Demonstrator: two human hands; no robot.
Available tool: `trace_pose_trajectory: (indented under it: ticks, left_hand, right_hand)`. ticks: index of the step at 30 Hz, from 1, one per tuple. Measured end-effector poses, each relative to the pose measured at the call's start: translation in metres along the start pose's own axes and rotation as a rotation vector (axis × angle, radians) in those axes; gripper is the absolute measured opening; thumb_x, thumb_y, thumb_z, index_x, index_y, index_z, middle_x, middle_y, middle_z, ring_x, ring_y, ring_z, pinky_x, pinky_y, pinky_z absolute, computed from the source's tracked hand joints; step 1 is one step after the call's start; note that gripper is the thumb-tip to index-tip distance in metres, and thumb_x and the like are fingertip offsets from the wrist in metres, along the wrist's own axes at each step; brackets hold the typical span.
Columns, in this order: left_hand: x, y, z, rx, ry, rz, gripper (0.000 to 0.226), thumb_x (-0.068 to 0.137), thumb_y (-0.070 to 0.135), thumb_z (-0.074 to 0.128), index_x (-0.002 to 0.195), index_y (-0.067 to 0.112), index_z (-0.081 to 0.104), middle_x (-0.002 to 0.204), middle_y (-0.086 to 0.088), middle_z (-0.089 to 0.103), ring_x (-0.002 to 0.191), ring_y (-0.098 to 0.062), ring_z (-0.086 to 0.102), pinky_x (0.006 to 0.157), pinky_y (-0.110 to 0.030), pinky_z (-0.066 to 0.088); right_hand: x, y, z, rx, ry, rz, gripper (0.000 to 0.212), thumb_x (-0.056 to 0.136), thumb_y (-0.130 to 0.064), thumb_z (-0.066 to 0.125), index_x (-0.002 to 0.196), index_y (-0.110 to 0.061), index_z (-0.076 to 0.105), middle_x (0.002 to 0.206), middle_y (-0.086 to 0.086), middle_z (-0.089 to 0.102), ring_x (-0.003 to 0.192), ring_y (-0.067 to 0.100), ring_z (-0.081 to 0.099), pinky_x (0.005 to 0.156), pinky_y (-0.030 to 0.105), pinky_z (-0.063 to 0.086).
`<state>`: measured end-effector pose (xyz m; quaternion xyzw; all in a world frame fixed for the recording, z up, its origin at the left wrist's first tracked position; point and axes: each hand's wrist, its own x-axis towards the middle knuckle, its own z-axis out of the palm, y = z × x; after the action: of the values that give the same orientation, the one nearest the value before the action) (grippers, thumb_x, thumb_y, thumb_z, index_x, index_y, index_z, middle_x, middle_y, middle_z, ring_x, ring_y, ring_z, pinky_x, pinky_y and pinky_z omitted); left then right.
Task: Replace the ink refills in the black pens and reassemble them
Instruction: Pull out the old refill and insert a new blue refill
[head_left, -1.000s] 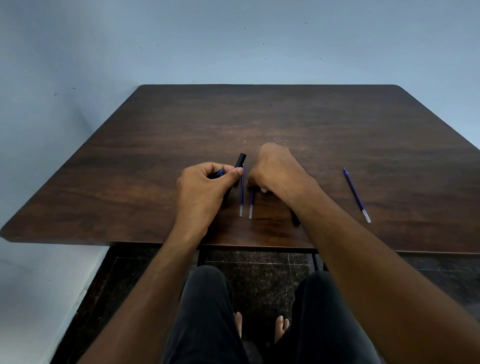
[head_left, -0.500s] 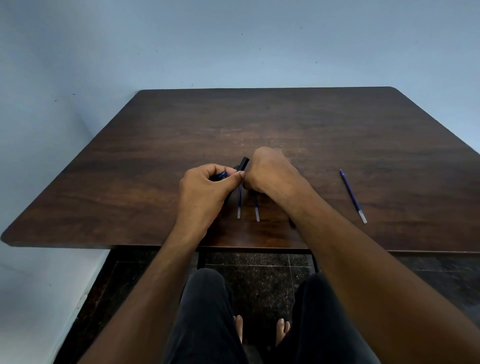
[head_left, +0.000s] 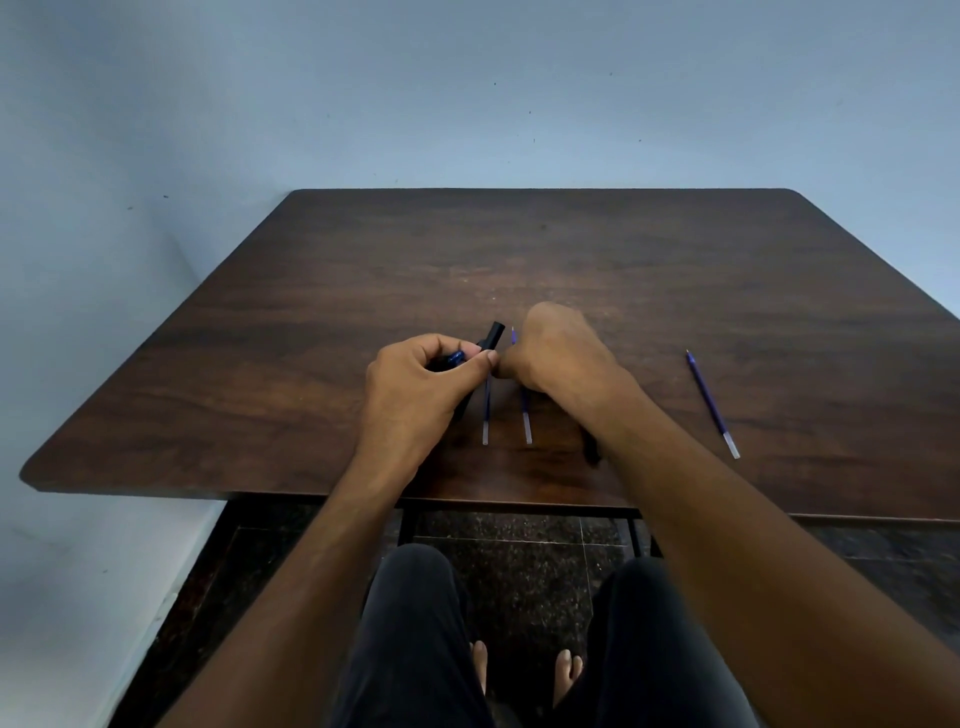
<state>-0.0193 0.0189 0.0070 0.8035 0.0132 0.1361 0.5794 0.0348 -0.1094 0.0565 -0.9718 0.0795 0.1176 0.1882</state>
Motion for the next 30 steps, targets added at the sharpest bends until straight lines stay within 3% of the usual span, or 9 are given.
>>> trace_pose_trajectory:
  ticks: [2,6,10,16,20,30]
  left_hand:
    - [0.001,0.0,-0.001,0.044,0.026,0.018,0.013,0.078,0.037,0.081,0.082,0.025,0.078,0.074,0.008,0.076,0.072,-0.007,0.071,0.073,-0.034,0.062]
    - [0.001,0.003,-0.002,0.136,0.044,0.059,0.012,0.078,0.035,0.082,0.083,0.025,0.078,0.073,0.014,0.074,0.071,0.006,0.067,0.064,-0.009,0.051]
    - [0.001,0.006,0.001,0.135,0.035,0.057,0.016,0.076,0.034,0.085,0.087,0.024,0.078,0.076,0.013,0.074,0.072,0.007,0.066,0.063,-0.004,0.046]
    - [0.0,0.006,-0.001,0.133,0.027,0.051,0.016,0.075,0.034,0.085,0.086,0.029,0.074,0.079,0.014,0.072,0.076,0.005,0.066,0.063,-0.005,0.047]
    - [0.001,0.007,-0.003,0.142,0.031,0.056,0.016,0.075,0.033,0.085,0.086,0.03,0.074,0.078,0.013,0.072,0.078,0.003,0.066,0.065,-0.006,0.048]
    - [0.0,0.006,-0.001,0.135,0.035,0.042,0.018,0.074,0.033,0.086,0.087,0.027,0.075,0.076,0.012,0.071,0.072,0.007,0.064,0.062,-0.005,0.046]
  right_hand:
    - [-0.001,0.01,-0.004,0.158,0.095,-0.032,0.04,0.083,-0.041,0.076,0.079,-0.004,0.061,0.074,0.008,0.057,0.064,0.02,0.057,0.058,0.033,0.049]
    - [-0.002,0.034,-0.009,0.752,0.258,-0.133,0.027,0.085,-0.021,0.072,0.068,-0.002,0.062,0.058,0.011,0.061,0.04,0.018,0.052,0.045,0.029,0.047]
    - [-0.005,0.04,-0.012,1.108,0.275,-0.22,0.013,0.09,-0.005,0.066,0.079,-0.003,0.06,0.064,0.014,0.066,0.043,0.014,0.055,0.042,0.03,0.053]
    - [-0.005,0.043,-0.015,1.373,0.335,-0.228,0.013,0.09,0.003,0.06,0.078,-0.001,0.059,0.067,0.016,0.066,0.047,0.02,0.061,0.051,0.037,0.058]
    - [-0.004,0.042,-0.017,1.505,0.34,-0.234,0.011,0.091,0.003,0.06,0.081,-0.001,0.059,0.067,0.014,0.065,0.049,0.02,0.063,0.052,0.035,0.057]
    - [-0.007,0.041,-0.018,1.549,0.273,-0.225,0.01,0.091,0.004,0.06,0.082,0.001,0.06,0.078,0.024,0.066,0.053,0.022,0.064,0.054,0.035,0.057]
